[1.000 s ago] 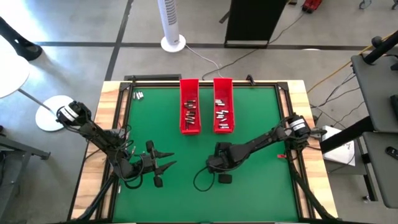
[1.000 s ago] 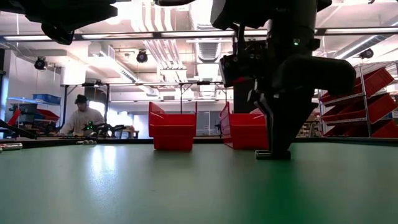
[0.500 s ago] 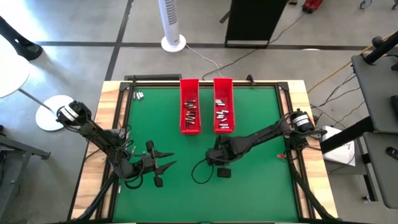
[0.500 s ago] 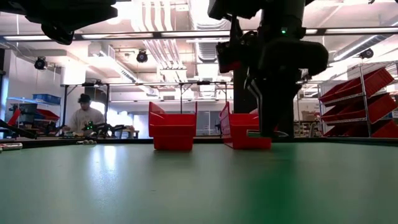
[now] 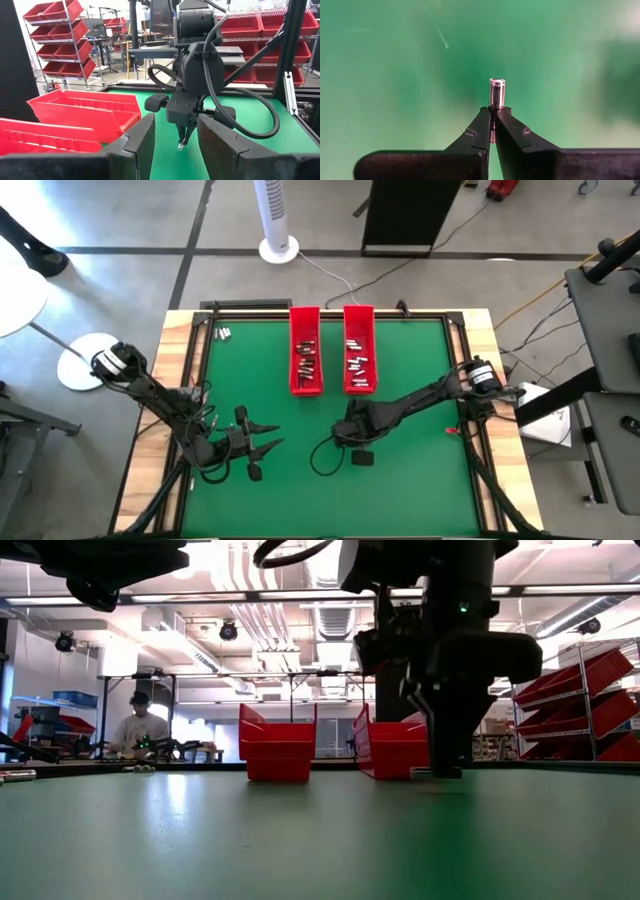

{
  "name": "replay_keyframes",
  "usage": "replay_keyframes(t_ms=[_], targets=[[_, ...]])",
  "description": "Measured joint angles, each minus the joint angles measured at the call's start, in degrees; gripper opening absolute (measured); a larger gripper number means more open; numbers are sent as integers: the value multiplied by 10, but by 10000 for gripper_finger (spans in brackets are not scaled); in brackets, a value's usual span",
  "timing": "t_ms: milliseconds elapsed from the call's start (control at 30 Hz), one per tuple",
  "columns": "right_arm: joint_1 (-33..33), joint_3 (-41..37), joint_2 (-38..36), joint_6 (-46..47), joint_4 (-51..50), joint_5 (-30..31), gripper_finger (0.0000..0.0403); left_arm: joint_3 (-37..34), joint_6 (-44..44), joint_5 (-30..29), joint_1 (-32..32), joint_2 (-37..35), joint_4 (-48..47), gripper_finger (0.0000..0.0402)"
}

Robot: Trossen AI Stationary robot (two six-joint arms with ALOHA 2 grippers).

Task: Sort batteries
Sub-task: Put the silver battery into the right red bin

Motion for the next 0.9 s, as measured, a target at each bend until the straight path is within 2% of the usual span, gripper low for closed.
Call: replay_keyframes(t_ms=[400,633,900], targets=[[-4,1,-10,0,0,0,12,0,0,0,0,0,0,127],[-49,23,-60,-31,-51,3,12,0,0,0,0,0,-1,127],[-142,57,-119,-133,-88,90,12,0,0,0,0,0,-6,127]])
